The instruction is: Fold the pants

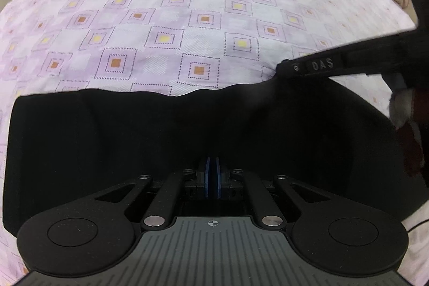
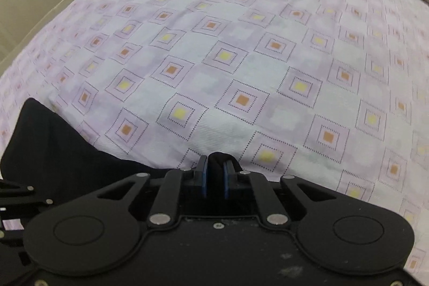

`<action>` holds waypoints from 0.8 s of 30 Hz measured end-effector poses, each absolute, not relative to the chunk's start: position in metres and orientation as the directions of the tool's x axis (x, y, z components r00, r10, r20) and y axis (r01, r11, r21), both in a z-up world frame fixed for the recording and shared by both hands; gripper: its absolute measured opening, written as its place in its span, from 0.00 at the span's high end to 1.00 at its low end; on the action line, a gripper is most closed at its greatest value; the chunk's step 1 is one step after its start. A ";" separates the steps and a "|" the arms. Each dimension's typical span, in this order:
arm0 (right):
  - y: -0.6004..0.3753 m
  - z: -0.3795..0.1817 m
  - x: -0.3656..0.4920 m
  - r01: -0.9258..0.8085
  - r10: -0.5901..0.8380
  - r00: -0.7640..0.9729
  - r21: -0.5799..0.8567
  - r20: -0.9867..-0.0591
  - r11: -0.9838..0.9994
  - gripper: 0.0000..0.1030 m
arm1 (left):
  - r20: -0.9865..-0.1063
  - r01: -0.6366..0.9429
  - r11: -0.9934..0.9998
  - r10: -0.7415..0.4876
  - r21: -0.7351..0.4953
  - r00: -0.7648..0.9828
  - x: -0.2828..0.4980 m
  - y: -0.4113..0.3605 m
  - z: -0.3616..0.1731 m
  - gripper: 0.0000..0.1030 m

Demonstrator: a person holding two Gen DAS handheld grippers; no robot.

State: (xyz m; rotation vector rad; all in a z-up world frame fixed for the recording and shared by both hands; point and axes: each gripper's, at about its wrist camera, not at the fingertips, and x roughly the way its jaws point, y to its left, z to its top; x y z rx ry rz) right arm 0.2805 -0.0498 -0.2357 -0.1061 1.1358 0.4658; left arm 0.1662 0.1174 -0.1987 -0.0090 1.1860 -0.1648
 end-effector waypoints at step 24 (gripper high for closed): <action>-0.137 -0.187 0.177 -0.198 0.174 0.458 0.091 -0.872 0.976 0.84 | -0.873 0.321 0.936 -0.274 -0.145 0.404 0.208 0.046 -0.161 0.94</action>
